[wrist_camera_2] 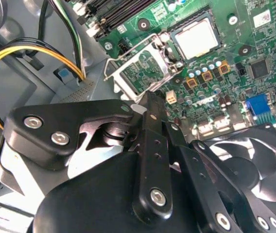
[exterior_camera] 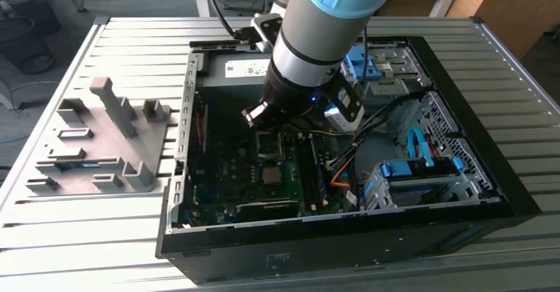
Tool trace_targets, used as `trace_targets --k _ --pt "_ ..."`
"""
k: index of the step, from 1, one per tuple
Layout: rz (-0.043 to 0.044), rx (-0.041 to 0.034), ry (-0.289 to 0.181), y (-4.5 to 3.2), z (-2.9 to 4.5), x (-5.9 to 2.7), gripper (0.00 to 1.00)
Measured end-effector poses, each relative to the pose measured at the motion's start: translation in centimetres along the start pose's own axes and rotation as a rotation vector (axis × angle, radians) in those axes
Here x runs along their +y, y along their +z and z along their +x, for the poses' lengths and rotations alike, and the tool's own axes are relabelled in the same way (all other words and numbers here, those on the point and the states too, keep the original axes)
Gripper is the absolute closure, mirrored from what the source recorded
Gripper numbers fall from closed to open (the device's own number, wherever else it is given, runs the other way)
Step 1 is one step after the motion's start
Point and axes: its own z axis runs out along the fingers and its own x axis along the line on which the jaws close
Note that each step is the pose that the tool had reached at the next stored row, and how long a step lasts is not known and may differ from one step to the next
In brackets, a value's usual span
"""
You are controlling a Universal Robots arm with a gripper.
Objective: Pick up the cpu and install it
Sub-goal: 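Close the cpu cover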
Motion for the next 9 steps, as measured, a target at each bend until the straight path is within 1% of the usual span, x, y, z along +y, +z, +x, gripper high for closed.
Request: trace_targets --k 9 --pt "0.0017 0.0089 -0.032 0.0 0.0 0.0 0.9"
